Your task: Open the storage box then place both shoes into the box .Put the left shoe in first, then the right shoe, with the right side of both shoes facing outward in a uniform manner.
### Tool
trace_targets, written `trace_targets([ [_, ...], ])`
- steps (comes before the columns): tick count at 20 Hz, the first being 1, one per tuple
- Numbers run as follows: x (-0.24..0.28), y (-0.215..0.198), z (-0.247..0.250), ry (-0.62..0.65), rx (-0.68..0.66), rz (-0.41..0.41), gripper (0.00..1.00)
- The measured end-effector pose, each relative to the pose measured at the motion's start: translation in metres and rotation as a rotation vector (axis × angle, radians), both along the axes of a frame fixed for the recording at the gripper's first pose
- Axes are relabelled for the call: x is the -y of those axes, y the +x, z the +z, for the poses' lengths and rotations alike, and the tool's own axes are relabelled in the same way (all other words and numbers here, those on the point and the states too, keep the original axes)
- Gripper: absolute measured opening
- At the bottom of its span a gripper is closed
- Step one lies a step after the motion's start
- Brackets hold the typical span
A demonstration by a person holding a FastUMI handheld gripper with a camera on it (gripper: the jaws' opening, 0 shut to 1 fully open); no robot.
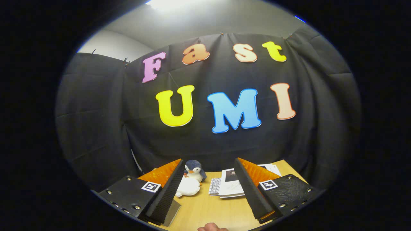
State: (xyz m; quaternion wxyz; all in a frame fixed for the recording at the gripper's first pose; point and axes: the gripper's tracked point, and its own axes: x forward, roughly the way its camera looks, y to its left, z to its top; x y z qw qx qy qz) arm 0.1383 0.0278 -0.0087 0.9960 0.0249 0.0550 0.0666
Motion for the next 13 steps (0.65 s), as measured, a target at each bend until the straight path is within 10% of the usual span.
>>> trace_targets([
  [13, -0.022, -0.038, 0.016, -0.050, 0.094, -0.071, 0.96],
])
